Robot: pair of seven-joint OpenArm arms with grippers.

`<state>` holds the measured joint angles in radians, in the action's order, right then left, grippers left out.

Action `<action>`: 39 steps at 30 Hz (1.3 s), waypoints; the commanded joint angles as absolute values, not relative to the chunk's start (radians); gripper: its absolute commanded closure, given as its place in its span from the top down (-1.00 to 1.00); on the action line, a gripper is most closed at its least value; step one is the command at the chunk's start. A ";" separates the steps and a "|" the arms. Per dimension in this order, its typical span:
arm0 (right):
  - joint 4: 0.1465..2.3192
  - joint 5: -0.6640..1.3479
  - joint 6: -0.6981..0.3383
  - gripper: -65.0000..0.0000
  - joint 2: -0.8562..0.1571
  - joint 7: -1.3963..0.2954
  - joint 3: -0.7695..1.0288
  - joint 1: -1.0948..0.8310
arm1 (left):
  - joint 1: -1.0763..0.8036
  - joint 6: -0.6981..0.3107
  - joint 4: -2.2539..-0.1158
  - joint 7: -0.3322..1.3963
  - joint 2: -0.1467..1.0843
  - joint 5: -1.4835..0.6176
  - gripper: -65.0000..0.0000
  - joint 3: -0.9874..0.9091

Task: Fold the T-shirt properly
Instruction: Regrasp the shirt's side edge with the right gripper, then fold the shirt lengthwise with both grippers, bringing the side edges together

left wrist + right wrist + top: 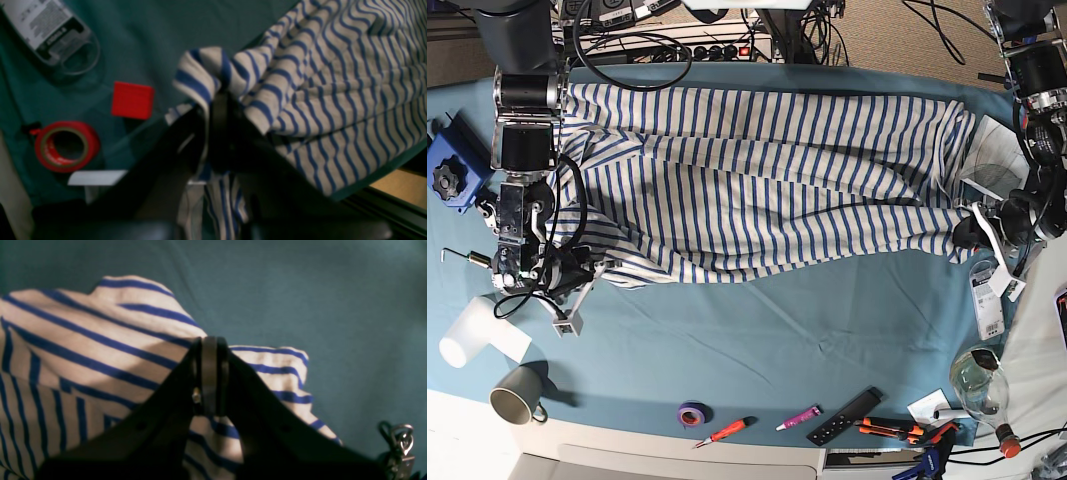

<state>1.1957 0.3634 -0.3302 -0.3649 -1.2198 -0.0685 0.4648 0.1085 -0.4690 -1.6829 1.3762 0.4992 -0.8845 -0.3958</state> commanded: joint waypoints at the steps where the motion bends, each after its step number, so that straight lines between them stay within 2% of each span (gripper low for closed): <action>1: 1.242 0.369 -0.317 -1.00 -0.381 -1.201 -0.064 0.499 | 0.125 -0.472 -1.700 1.361 0.519 -0.902 -1.00 -0.403; 8: 1.464 0.346 -0.302 -1.00 -0.380 -1.288 -0.064 0.497 | 0.125 -0.472 -1.700 1.362 0.518 -0.902 -1.00 -0.403; 14: 1.477 0.329 -0.280 -1.00 -0.380 -1.320 -0.046 0.463 | 0.120 -0.472 -1.700 1.373 0.518 -0.902 -1.00 -0.403; 21: 1.593 0.391 -0.281 -1.00 -0.380 -1.326 0.123 0.357 | 0.092 -0.472 -1.726 1.391 0.519 -0.903 -1.00 -0.404; 31: 1.717 0.562 -0.371 -1.00 -0.380 -1.333 0.324 0.176 | -0.011 -0.473 -1.856 1.372 0.519 -0.897 -1.00 -0.410; 39: 1.846 0.569 -0.374 -1.00 -0.380 -1.319 0.422 0.002 | -0.053 -0.473 -1.856 1.369 0.519 -0.918 -1.00 -0.533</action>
<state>1.8305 0.5671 -0.3706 -0.3622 -1.3384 0.4149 -0.0109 -0.0605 -0.4690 -1.8400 1.3838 0.4992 -0.9051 -0.5232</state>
